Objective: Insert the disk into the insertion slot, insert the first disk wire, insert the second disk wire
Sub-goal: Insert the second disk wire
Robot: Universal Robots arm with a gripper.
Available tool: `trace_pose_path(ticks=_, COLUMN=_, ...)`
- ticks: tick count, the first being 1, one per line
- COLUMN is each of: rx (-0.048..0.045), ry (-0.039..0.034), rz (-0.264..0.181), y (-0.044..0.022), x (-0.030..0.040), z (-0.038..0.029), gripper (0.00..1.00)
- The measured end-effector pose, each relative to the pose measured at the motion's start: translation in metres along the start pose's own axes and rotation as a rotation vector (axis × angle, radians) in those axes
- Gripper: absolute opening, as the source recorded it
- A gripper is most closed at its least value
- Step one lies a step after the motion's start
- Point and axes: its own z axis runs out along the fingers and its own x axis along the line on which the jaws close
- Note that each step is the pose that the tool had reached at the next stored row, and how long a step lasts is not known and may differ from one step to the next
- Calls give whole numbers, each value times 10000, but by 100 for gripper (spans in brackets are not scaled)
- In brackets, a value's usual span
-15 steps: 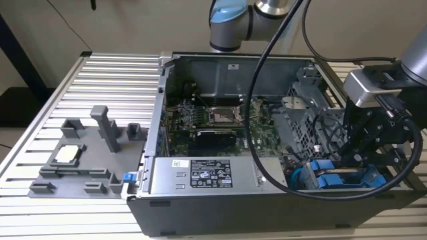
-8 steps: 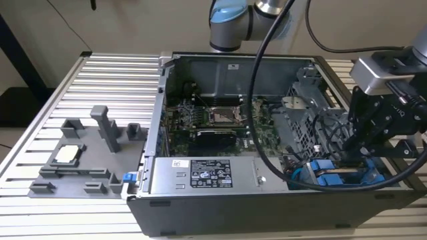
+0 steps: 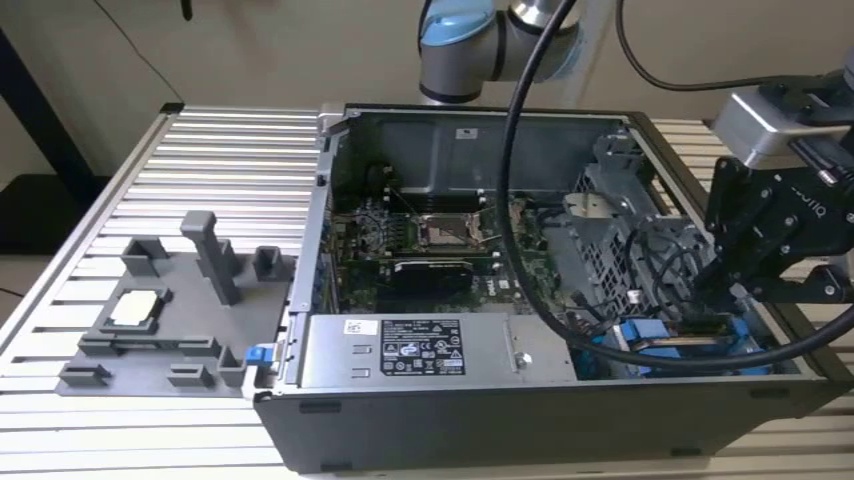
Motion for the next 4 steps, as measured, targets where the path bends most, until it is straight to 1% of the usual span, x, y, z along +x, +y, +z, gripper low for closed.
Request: trace_pose_path(ticks=4, rx=0, ry=2, rz=0, y=0, x=0, z=-2, gripper=24)
